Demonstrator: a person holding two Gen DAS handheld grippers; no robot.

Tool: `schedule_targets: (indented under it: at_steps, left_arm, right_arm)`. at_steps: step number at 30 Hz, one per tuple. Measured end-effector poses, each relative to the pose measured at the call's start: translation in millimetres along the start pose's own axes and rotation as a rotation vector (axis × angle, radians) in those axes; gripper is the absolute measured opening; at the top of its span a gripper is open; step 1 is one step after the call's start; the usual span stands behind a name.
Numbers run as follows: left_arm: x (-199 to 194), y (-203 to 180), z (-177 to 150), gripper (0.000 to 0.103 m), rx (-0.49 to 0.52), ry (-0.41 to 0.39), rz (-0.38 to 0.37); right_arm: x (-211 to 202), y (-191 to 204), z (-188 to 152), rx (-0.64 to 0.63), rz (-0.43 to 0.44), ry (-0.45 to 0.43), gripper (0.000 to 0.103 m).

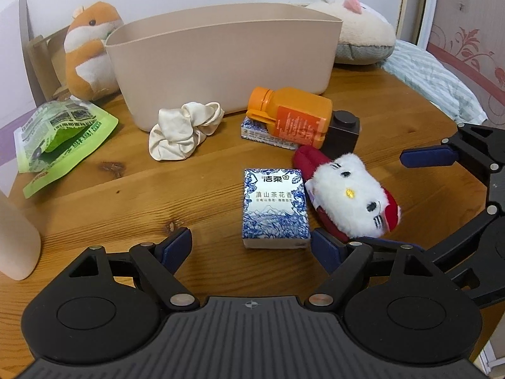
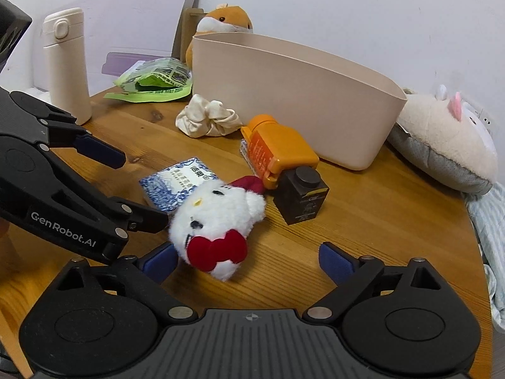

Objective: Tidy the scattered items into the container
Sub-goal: 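Move both grippers back toward the remaining items on the table, then grasp the blue-and-white tea box with the left gripper while the right grasps the Hello Kitty plush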

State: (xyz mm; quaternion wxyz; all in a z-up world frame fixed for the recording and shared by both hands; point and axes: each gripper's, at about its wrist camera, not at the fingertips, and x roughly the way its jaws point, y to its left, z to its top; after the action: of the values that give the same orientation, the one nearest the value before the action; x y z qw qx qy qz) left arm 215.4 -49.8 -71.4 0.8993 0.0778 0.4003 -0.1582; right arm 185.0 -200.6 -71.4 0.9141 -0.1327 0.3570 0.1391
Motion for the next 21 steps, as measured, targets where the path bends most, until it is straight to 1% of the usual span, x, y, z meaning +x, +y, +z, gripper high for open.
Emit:
schedule_targets:
  at_steps: [4,9,15,21]
  left_arm:
    - [11,5,2,0.084,-0.019,0.01,0.0]
    - [18,8,7,0.084,-0.032,-0.004,0.007]
    - [24,14,12,0.084,-0.051,-0.012,0.027]
    - [28,20,14,0.084,-0.059,-0.021,0.042]
  right_arm:
    - [6,-2,2,-0.001,-0.004,-0.008,0.097]
    - [10,-6,4,-0.009,-0.024,-0.024,0.097]
    - [15,-5,10,-0.027,0.004,-0.048,0.097]
    - [23,-3,15,-0.031,0.026,-0.05,0.091]
